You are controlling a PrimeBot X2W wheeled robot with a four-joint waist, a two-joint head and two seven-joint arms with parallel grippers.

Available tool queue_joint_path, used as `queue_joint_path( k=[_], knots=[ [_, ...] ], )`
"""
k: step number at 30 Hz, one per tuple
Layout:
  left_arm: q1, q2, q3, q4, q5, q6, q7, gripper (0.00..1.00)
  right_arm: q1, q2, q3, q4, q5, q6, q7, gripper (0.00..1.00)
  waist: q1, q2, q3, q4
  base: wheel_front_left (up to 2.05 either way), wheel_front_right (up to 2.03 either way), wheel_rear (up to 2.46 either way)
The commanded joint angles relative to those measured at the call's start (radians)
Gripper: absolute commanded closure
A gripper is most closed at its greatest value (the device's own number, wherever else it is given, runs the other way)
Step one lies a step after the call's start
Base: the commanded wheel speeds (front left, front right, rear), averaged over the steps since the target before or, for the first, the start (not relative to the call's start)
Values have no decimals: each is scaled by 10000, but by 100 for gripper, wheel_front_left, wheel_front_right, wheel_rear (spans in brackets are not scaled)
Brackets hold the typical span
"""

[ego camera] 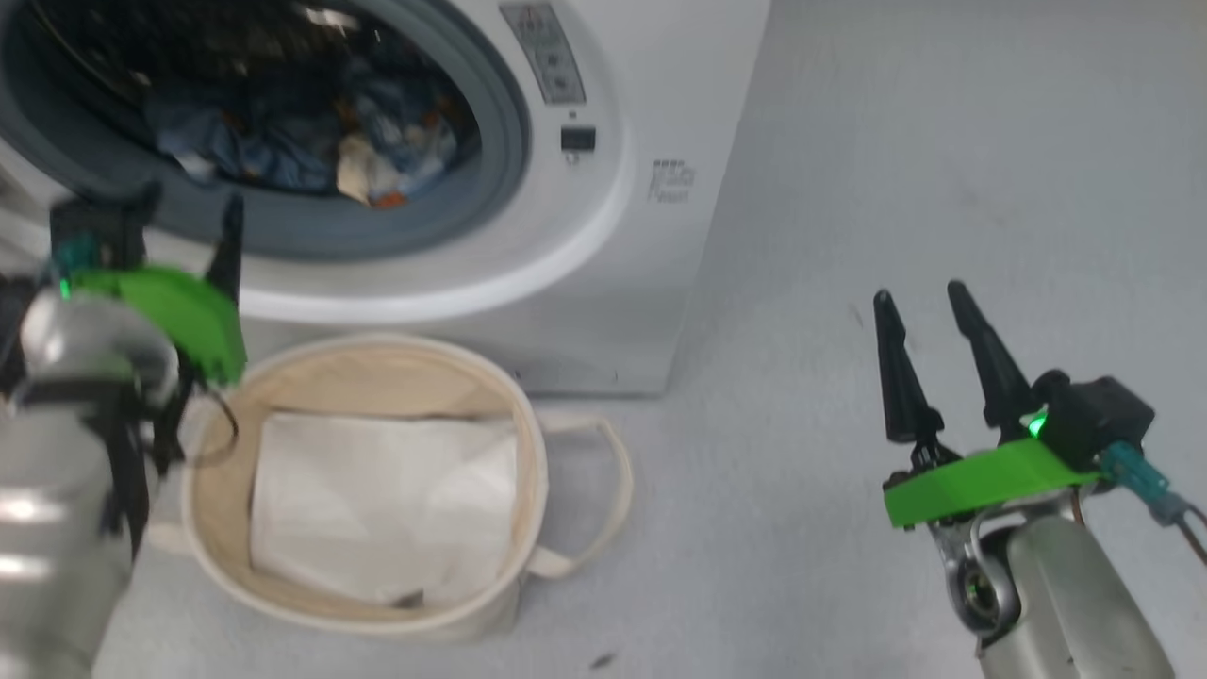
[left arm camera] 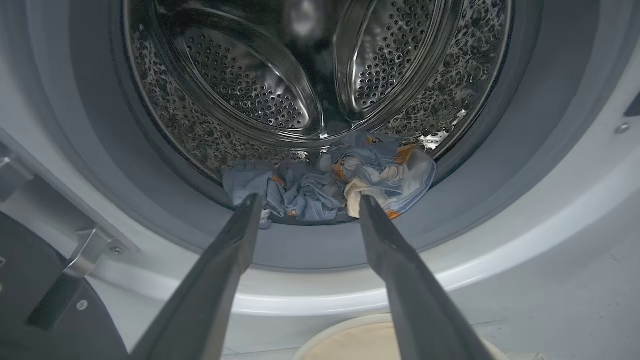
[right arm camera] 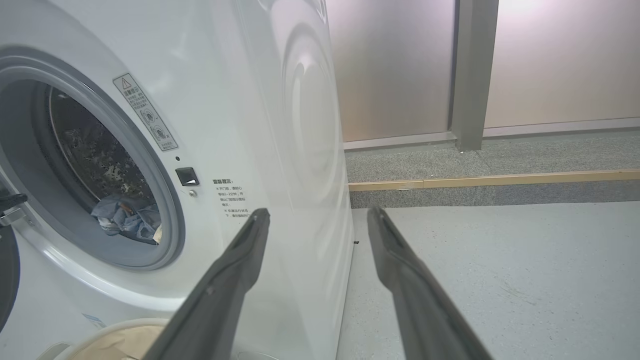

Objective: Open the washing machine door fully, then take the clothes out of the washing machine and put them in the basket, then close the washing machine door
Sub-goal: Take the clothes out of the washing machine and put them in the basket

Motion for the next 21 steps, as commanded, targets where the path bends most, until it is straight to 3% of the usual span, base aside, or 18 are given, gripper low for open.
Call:
queue_joint_path(
  k=[1,13,21],
  knots=[
    [-824,345,165,114,184,66,49,0,-363,68,104,-428,-97,75,-122,0,0,0,721,-80,0,0,0],
    [-4183,-377,-703,2753,1109,460,705,0,-966,229,-211,-1090,-414,75,-122,0,0,0,2712,33,0,0,0],
    [-5612,-568,-1227,3468,1650,1100,1215,0,-1249,309,-335,-1385,-542,75,-122,0,0,0,3696,60,0,0,0]
  ],
)
